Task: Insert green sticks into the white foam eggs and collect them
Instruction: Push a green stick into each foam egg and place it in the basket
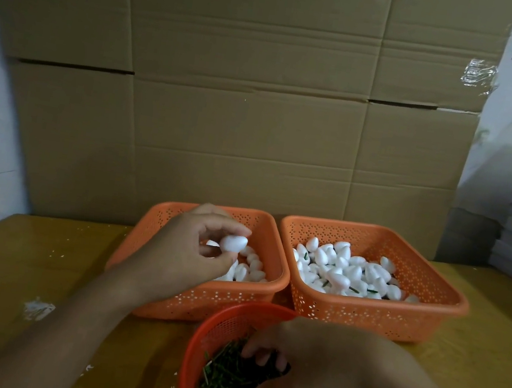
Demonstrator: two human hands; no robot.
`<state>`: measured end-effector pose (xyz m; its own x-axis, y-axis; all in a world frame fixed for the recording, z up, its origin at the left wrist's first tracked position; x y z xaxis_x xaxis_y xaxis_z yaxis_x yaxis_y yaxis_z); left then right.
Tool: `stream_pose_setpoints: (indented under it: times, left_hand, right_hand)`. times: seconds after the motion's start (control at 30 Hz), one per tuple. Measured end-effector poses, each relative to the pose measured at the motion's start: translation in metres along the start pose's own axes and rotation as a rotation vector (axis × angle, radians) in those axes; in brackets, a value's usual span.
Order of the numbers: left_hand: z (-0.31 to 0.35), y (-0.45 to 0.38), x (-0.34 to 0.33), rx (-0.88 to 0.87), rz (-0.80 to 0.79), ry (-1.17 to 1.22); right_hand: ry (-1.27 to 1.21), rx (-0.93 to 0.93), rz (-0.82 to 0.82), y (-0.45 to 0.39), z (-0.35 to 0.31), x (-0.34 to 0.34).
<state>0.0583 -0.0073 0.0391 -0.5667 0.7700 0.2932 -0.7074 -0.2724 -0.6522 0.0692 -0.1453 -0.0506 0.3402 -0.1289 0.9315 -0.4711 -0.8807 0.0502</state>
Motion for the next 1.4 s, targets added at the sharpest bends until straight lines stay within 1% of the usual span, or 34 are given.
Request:
stream_pose_setpoints:
  times: [0.23,0.4,0.53,0.67,0.9,1.03,1.23,1.4]
  left_hand:
    - [0.021,0.006,-0.004,-0.072,-0.064,0.118]
    - [0.029,0.009,-0.01,-0.06,-0.093,0.201]
    - [0.028,0.01,-0.013,0.002,-0.129,0.256]
    - [0.028,0.01,-0.012,0.101,-0.121,0.338]
    - [0.026,0.012,-0.014,0.18,-0.119,0.358]
    - [0.028,0.013,-0.014,0.158,-0.131,0.336]
    - [0.029,0.01,-0.009,0.076,-0.075,0.228]
    - [0.033,0.012,-0.01,0.017,-0.076,0.153]
  right_hand:
    - [0.008,0.0,0.0,0.0,-0.001,0.0]
    - [0.008,0.002,0.004,-0.001,-0.002,0.0]
    - [0.008,0.006,0.002,-0.001,-0.002,0.0]
    - [0.01,0.006,0.007,-0.002,-0.001,-0.001]
    - [0.015,0.005,0.0,-0.002,0.0,-0.001]
    - [0.013,0.009,0.003,-0.002,0.0,-0.002]
    - [0.019,0.017,0.021,-0.003,0.0,-0.002]
    - [0.013,0.016,0.027,-0.004,0.0,-0.001]
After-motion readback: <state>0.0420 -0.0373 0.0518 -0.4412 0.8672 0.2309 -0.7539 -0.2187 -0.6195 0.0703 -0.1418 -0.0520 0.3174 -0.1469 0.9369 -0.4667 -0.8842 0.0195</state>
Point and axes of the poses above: each hand's wrist, its own y-axis away from the middle knuckle, its own x-axis out of the back of the hand, z = x × y, the point moved 10 cm from there along -y, towards the middle knuckle, and after that the axes turned 15 degrees about z, right-handed, at the moved point
